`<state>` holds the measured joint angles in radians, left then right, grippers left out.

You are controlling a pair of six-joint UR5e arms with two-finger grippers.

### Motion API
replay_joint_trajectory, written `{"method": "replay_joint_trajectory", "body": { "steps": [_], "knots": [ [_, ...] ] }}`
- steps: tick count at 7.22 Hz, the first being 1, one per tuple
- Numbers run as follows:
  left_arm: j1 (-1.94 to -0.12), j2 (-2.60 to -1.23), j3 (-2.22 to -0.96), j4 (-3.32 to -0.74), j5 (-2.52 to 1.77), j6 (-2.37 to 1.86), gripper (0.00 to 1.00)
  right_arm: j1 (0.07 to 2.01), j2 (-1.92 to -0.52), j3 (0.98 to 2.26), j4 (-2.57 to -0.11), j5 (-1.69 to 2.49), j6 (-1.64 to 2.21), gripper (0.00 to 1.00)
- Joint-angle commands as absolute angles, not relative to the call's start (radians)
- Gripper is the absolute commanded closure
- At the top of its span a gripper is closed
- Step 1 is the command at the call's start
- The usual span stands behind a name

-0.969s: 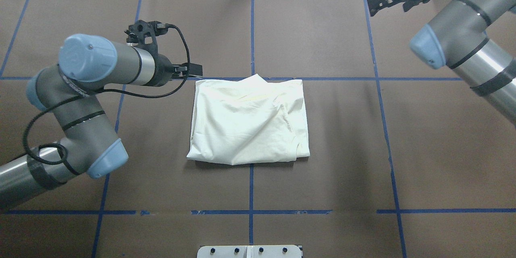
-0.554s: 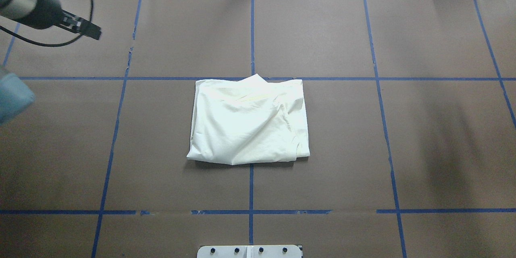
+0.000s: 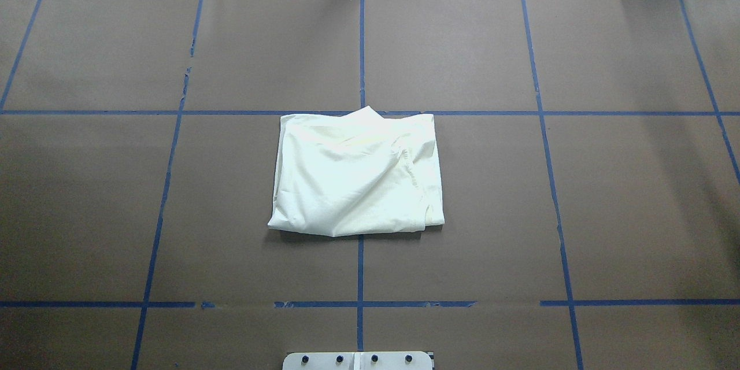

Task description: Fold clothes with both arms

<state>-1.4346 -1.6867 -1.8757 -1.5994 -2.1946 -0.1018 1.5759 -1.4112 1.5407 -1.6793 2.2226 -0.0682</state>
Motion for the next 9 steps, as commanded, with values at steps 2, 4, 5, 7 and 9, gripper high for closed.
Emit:
{"method": "replay_joint_trajectory", "body": {
  "steps": [2,4,5,7,9],
  "knots": [
    [-1.593,-1.645,-1.708,-1.586,-2.212,0.112,0.0,1.617,-1.564,1.56,-1.6,2.243,-0.066,0.0],
    [-1.614,-1.594,-1.701,-1.583,-2.214,0.109,0.0,1.617,-1.6,1.597,-1.6,2.291,-0.064,0.0],
    [-1.615,-1.592,-1.691,-1.572,-2.227,0.107,0.0,1.617,-1.6,1.604,-1.598,2.33,-0.064,0.0],
    [-1.615,-1.542,-1.683,-1.589,-2.349,0.109,0.0,1.617,-1.601,1.637,-1.602,2.33,-0.061,0.0],
    [-1.612,-1.548,-1.678,-1.586,-2.342,0.101,0.0,1.615,-1.601,1.635,-1.601,2.329,-0.061,0.0]
  ]
}}
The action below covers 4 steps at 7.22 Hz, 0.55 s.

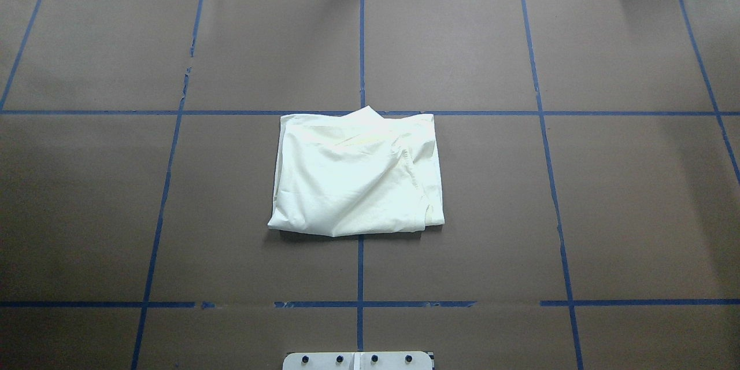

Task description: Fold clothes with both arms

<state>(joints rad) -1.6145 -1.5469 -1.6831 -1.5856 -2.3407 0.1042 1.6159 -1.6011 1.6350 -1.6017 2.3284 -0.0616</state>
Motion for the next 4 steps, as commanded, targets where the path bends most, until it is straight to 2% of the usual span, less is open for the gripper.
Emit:
{"method": "replay_joint_trajectory", "body": {
  "steps": [1,4],
  "knots": [
    [-1.612,-1.546,-1.675,-1.586,-2.342,0.101,0.0,1.615,-1.601,1.634,-1.601,2.327,-0.063,0.0],
    [-1.611,-1.543,-1.669,-1.588,-2.345,0.104,0.0,1.614,-1.601,1.631,-1.601,2.322,-0.063,0.0]
  ]
}}
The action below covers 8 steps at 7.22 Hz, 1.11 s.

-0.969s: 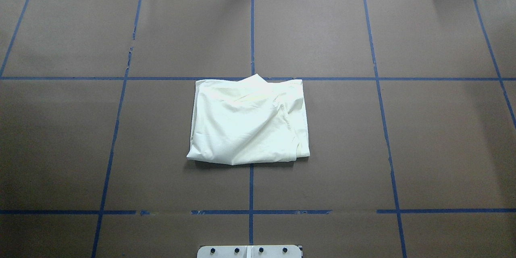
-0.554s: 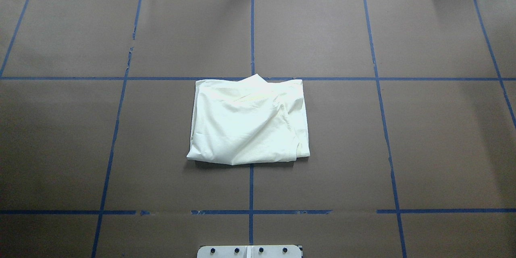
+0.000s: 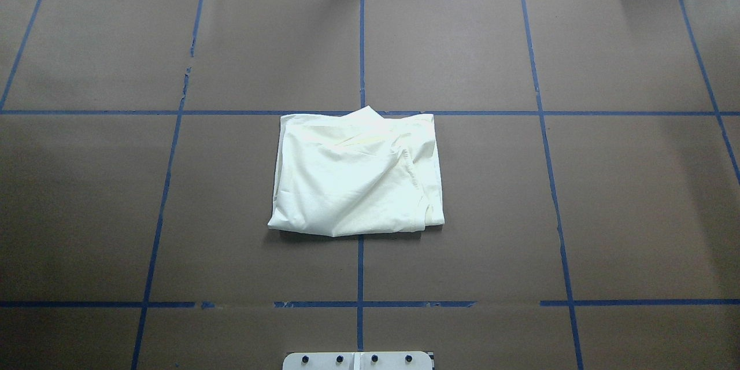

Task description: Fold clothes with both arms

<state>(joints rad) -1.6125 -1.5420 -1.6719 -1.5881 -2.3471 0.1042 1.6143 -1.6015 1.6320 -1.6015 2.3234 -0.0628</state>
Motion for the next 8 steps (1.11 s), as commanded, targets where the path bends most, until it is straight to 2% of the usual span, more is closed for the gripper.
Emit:
{"method": "replay_joint_trajectory", "body": {
  "steps": [1,8],
  "knots": [
    [-1.611,-1.545,-1.667,-1.589,-2.347,0.104,0.0,1.614,-1.601,1.631,-1.601,2.321,-0.063,0.0],
    [-1.611,-1.543,-1.664,-1.589,-2.344,0.103,0.0,1.594,-1.594,1.631,-1.601,2.319,-0.063,0.0]
  ]
}}
